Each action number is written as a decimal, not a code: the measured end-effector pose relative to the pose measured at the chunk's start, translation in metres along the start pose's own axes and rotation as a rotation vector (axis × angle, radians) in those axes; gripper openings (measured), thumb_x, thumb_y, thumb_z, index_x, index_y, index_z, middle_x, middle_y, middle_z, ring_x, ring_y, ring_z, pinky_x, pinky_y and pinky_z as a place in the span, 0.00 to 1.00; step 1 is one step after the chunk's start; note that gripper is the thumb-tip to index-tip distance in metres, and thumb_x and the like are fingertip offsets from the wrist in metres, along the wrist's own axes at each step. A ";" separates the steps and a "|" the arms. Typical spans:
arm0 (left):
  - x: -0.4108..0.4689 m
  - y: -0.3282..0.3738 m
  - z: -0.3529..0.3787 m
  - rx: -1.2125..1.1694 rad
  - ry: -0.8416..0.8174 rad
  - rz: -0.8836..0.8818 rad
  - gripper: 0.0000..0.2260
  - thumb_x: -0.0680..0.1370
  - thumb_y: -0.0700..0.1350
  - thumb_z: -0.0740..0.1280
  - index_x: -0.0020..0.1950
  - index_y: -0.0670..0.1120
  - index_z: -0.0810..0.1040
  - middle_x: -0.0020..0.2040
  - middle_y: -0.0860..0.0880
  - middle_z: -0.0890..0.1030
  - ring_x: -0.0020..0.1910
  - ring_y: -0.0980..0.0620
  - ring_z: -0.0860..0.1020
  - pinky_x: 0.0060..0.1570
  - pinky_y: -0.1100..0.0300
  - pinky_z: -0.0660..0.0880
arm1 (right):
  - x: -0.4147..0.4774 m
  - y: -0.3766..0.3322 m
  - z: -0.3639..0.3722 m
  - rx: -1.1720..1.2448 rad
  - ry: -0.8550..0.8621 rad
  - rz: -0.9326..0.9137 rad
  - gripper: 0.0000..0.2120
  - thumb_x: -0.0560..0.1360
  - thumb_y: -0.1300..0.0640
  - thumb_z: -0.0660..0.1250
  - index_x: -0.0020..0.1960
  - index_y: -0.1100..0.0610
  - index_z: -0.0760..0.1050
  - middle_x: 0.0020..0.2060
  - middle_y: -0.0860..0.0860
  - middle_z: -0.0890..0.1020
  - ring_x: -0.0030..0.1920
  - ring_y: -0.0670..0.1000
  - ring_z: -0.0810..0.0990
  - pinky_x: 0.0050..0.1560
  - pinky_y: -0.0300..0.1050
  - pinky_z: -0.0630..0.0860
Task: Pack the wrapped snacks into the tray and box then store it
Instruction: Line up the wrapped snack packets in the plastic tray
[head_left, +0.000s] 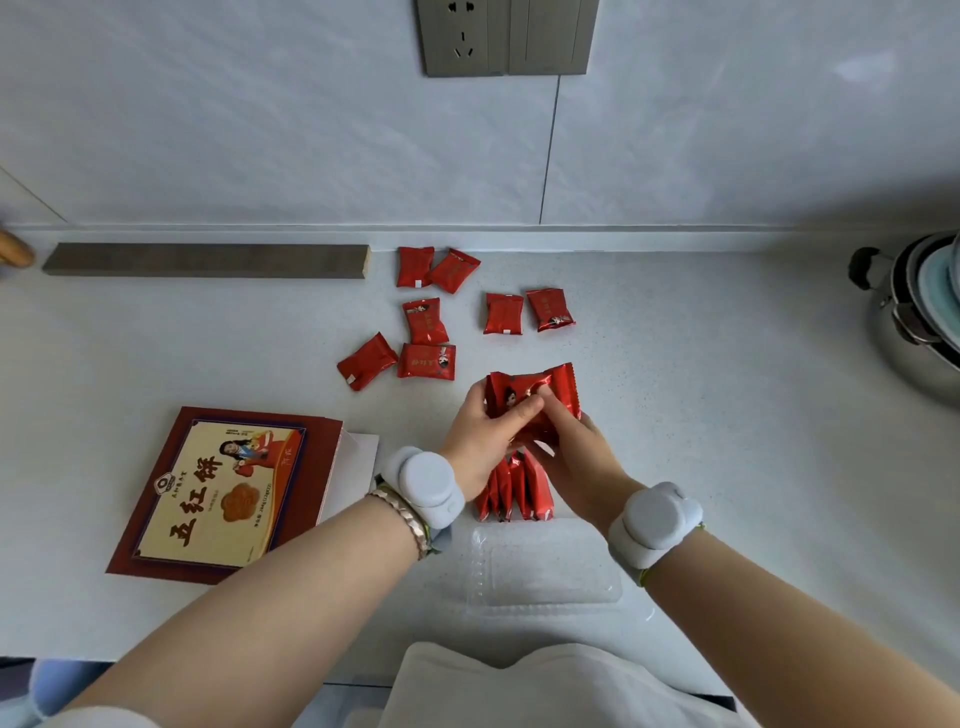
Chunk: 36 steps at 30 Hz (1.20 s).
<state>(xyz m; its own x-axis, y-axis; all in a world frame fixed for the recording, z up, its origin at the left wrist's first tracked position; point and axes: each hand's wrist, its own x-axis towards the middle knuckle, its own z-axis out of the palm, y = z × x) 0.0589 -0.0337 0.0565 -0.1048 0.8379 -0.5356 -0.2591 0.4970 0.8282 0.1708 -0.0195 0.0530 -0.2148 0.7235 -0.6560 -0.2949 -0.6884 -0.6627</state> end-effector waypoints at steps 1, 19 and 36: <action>0.001 0.004 -0.005 0.004 -0.013 -0.006 0.16 0.73 0.41 0.71 0.59 0.47 0.71 0.58 0.42 0.79 0.58 0.42 0.79 0.55 0.50 0.77 | -0.002 -0.006 -0.003 -0.043 -0.070 0.021 0.18 0.75 0.48 0.65 0.57 0.61 0.74 0.51 0.56 0.82 0.54 0.52 0.80 0.52 0.42 0.75; 0.014 0.026 -0.002 0.353 -0.260 -0.300 0.12 0.76 0.46 0.63 0.58 0.46 0.68 0.48 0.45 0.76 0.48 0.49 0.77 0.49 0.55 0.76 | -0.007 -0.037 -0.021 -0.385 -0.388 0.170 0.10 0.77 0.60 0.64 0.57 0.59 0.75 0.51 0.54 0.83 0.53 0.51 0.81 0.55 0.42 0.79; 0.011 -0.004 0.035 -0.460 0.054 -0.304 0.29 0.71 0.57 0.71 0.65 0.40 0.74 0.59 0.39 0.80 0.56 0.41 0.80 0.50 0.49 0.80 | -0.017 0.005 -0.012 -0.716 0.184 -0.386 0.29 0.73 0.60 0.69 0.71 0.57 0.62 0.64 0.55 0.70 0.62 0.55 0.74 0.62 0.52 0.75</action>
<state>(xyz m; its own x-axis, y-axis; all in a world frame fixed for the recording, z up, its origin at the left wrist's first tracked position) 0.0922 -0.0185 0.0528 -0.0061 0.6535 -0.7569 -0.6766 0.5547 0.4843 0.1838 -0.0359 0.0561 -0.0464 0.9382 -0.3429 0.3600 -0.3045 -0.8819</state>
